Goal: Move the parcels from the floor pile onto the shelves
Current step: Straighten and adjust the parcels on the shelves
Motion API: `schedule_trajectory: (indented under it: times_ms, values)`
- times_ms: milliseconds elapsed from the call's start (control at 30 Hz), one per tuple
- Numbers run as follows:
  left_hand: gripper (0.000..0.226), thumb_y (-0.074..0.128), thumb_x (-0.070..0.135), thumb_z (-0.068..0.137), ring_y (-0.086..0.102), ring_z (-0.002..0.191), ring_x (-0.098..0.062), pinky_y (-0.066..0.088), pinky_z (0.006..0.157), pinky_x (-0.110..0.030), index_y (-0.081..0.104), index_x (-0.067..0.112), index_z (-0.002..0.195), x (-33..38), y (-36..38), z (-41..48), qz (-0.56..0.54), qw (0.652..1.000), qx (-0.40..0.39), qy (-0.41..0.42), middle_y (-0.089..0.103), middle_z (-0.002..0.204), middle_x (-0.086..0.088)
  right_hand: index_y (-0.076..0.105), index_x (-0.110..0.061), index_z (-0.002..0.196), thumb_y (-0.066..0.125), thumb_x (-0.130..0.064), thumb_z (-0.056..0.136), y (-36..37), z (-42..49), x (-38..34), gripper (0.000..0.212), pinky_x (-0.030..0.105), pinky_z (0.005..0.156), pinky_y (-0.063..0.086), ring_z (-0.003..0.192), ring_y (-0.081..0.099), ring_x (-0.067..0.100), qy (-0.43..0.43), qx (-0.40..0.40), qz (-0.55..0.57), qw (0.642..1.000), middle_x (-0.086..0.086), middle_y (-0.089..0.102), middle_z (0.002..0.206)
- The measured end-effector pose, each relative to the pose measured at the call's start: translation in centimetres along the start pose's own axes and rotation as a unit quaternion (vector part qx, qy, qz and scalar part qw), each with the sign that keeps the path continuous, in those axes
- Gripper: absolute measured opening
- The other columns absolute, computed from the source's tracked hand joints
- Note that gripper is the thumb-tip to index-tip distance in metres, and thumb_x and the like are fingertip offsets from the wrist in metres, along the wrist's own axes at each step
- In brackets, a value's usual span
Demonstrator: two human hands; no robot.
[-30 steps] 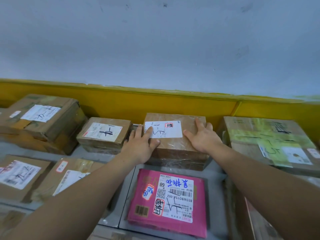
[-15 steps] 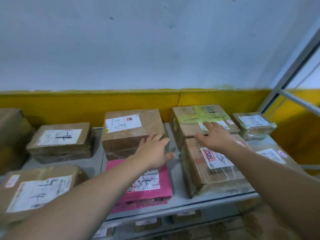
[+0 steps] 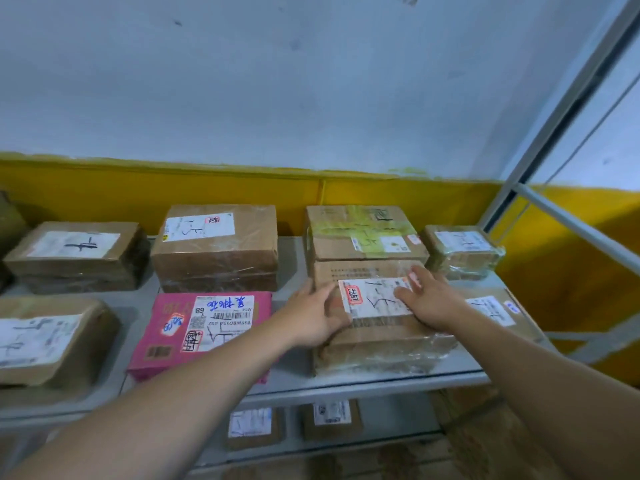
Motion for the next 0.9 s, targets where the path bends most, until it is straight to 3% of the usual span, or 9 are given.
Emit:
schedule_trajectory:
  times_ms: [133, 267, 600, 900]
  values:
    - [0.096, 0.064, 0.052, 0.086, 0.028, 0.142, -0.028, 0.027, 0.115, -0.038, -0.002, 0.035, 0.154, 0.1, 2.9, 0.2, -0.139, 0.988, 0.021, -0.066, 0.005, 0.161, -0.001, 0.014, -0.035, 0.152, 0.042, -0.06, 0.096, 0.5, 0.8, 0.5, 0.068, 0.046, 0.103, 0.039, 0.13, 0.043, 0.041, -0.045, -0.025, 0.013, 0.999, 0.018, 0.028, 0.152]
    - [0.092, 0.067, 0.048, 0.085, 0.032, 0.14, -0.021, 0.028, 0.116, -0.04, 0.006, 0.04, 0.153, -0.5, 3.1, -0.3, -0.184, 0.977, 0.066, -0.085, 0.018, 0.159, 0.001, 0.009, -0.032, 0.154, 0.04, -0.067, 0.093, 0.3, 1.8, 0.6, 0.077, 0.045, 0.102, 0.041, 0.131, 0.044, 0.039, -0.096, -0.039, -0.023, 0.994, 0.017, 0.038, 0.15]
    - [0.067, 0.048, 0.044, 0.098, 0.02, 0.146, -0.016, 0.019, 0.119, -0.035, 0.012, 0.036, 0.154, -0.5, 3.7, -2.5, -0.137, 0.977, 0.122, -0.106, 0.014, 0.161, 0.005, -0.007, -0.031, 0.156, 0.032, -0.068, 0.095, 2.0, 1.0, 1.2, 0.082, 0.046, 0.108, 0.035, 0.136, 0.038, 0.042, -0.111, -0.066, 0.002, 0.992, 0.02, 0.017, 0.158]
    - [0.067, 0.045, 0.045, 0.099, 0.028, 0.142, -0.019, 0.025, 0.113, -0.034, 0.009, 0.035, 0.154, 0.1, 3.7, -2.7, -0.112, 0.977, 0.125, -0.133, 0.014, 0.161, 0.002, -0.007, -0.033, 0.156, 0.033, -0.069, 0.094, 1.7, 1.9, 0.4, 0.082, 0.048, 0.103, 0.038, 0.132, 0.041, 0.041, -0.133, -0.057, 0.01, 0.989, 0.02, 0.026, 0.153]
Point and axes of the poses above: each hand's wrist, its own z-axis towards the middle knuckle, its own y-axis out of the palm, x = y × z, the point moved 8 cm from there along z, towards the middle knuckle
